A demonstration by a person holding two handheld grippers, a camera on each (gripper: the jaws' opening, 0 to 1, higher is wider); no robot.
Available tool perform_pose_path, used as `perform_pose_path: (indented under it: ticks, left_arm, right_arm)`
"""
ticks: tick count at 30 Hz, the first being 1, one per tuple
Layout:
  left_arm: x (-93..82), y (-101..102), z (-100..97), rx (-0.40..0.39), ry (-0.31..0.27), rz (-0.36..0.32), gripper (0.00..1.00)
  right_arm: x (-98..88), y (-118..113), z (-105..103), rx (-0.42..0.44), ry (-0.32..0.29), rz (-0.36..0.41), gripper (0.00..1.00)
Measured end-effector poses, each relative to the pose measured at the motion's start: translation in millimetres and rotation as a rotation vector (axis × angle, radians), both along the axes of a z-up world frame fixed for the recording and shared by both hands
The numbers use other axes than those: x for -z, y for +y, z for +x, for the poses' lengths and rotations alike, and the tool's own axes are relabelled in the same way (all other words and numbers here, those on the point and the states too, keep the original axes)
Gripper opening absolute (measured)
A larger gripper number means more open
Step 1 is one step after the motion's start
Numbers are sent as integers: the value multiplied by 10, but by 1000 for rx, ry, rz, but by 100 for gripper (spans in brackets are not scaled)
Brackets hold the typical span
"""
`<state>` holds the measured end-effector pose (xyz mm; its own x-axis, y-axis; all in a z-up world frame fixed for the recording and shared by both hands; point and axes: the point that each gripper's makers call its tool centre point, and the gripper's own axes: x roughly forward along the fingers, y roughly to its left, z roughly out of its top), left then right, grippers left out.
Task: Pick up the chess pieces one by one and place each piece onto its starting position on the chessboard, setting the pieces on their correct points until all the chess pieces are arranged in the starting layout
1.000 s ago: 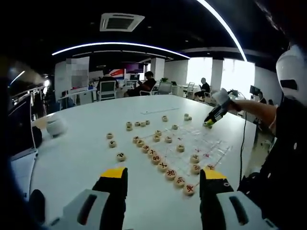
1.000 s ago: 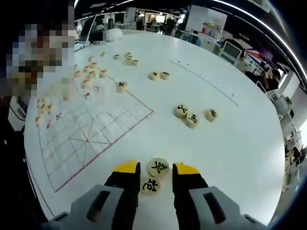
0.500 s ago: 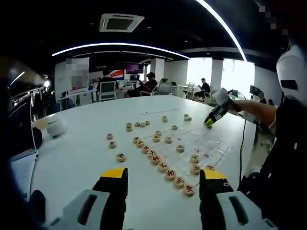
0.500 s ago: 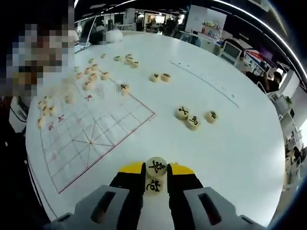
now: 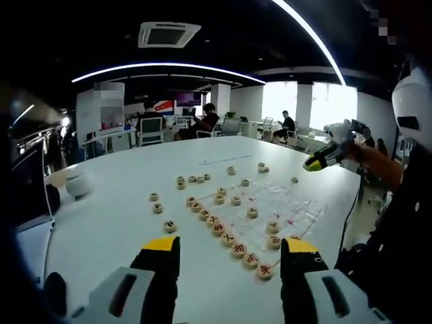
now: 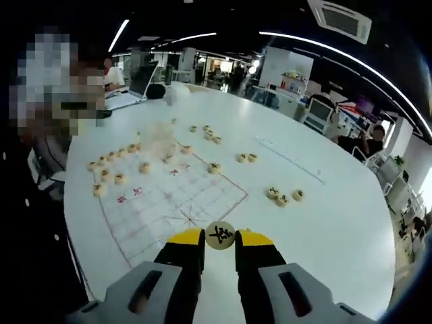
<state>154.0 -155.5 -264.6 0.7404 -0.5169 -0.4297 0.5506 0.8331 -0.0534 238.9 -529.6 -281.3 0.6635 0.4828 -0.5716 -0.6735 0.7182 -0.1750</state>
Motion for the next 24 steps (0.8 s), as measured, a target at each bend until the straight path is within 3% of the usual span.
perform_pose_path:
  ticks: [3, 9, 15, 19, 24]
  left_arm:
    - [-6, -18, 4, 5, -1, 4, 61]
    - [-28, -37, 13, 12, -3, 8, 61]
    - [-30, -60, 1, 11, -6, 3, 61]
    - [-22, -42, -33, 3, -5, -1, 61]
    - [-4, 1, -36, -12, -3, -4, 61]
  right_arm:
    - [-65, 6, -165, 26, -41, 36, 20]
    - [-75, 55, -263, 27, -58, 47, 20]
    - [-33, 246, -133, -23, -46, 48, 20]
    - [-17, 499, 3, -97, -37, 30, 20]
    - [135, 767, 227, -180, -1, -14, 20]
